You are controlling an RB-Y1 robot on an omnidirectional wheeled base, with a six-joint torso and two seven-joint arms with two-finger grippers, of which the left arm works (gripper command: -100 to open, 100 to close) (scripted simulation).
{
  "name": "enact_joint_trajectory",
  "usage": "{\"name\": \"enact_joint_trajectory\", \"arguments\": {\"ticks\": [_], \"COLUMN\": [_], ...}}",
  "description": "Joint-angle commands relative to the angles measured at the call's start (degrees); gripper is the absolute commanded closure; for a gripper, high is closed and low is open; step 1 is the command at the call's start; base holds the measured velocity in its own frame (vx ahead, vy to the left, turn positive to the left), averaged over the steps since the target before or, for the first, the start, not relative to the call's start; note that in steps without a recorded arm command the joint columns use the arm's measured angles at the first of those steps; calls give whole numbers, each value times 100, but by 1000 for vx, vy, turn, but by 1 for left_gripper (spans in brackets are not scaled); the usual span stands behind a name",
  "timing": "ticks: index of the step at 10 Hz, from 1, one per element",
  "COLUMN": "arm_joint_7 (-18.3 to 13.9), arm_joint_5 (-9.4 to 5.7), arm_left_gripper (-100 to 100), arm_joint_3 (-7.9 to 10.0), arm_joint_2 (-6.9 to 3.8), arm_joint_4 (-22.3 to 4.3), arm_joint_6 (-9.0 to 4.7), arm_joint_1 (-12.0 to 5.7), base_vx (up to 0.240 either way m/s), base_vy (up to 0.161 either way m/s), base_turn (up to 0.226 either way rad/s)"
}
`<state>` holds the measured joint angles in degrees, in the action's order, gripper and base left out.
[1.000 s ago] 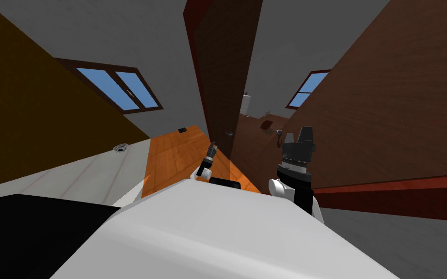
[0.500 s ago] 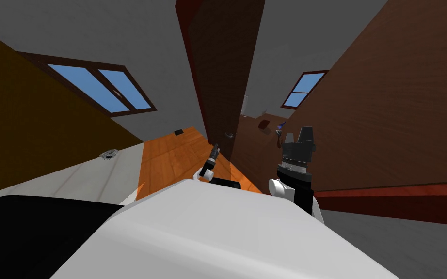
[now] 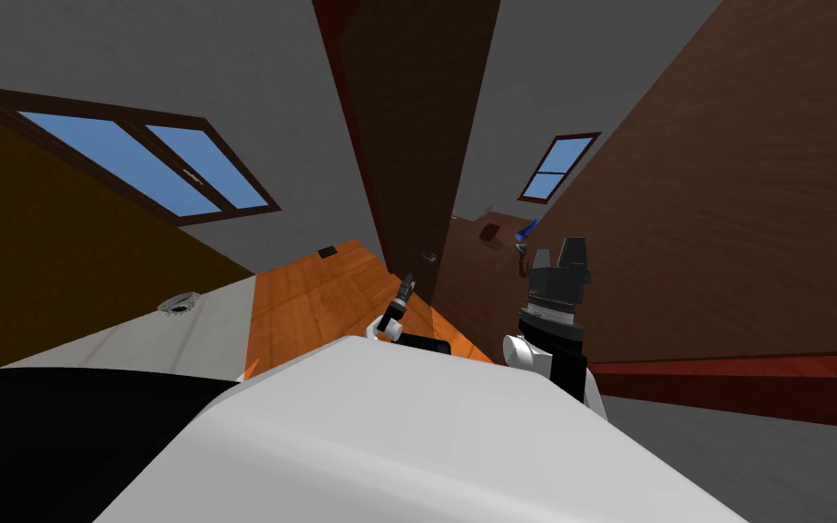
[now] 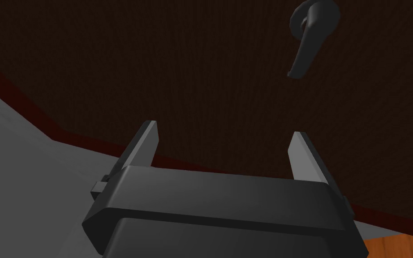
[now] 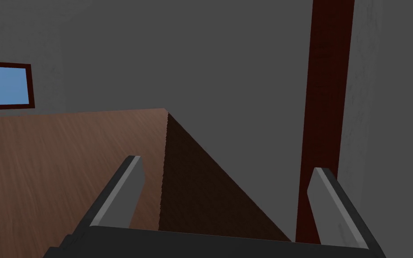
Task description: Push the door open
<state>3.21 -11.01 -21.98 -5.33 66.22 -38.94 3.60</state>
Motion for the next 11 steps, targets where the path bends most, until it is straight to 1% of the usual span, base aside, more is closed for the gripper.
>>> {"name": "enact_joint_trajectory", "arguments": {"ticks": [1,3,4,6,7,8,10,11], "arm_joint_7": [47,73,97,121,145,157,198,209], "arm_joint_5": [-18,-39,-59,-78,-97,-106,-139,-147], "arm_left_gripper": [-100,-100,-100,-100,-100,-100,-100,-100], "arm_joint_3": [-90,-171,-245,-318,-391,-427,-554,-586], "arm_joint_2": [40,62,90,120,150,164,234,252], "arm_joint_4": [-208,-421,-615,-808,-1000,-1096,-1432,-1514], "arm_joint_6": [-37,-82,-124,-165,-206,-227,-299,-317], "arm_joint_1": [-81,-168,-248,-327,-405,-445,-582,-616], "base_vx": [102,95,100,88,68,93,107,107], "base_vy": [101,87,107,90,99,117,105,113], "base_turn": [-90,-68,-130,-68,-90,-88,-122,-73]}}
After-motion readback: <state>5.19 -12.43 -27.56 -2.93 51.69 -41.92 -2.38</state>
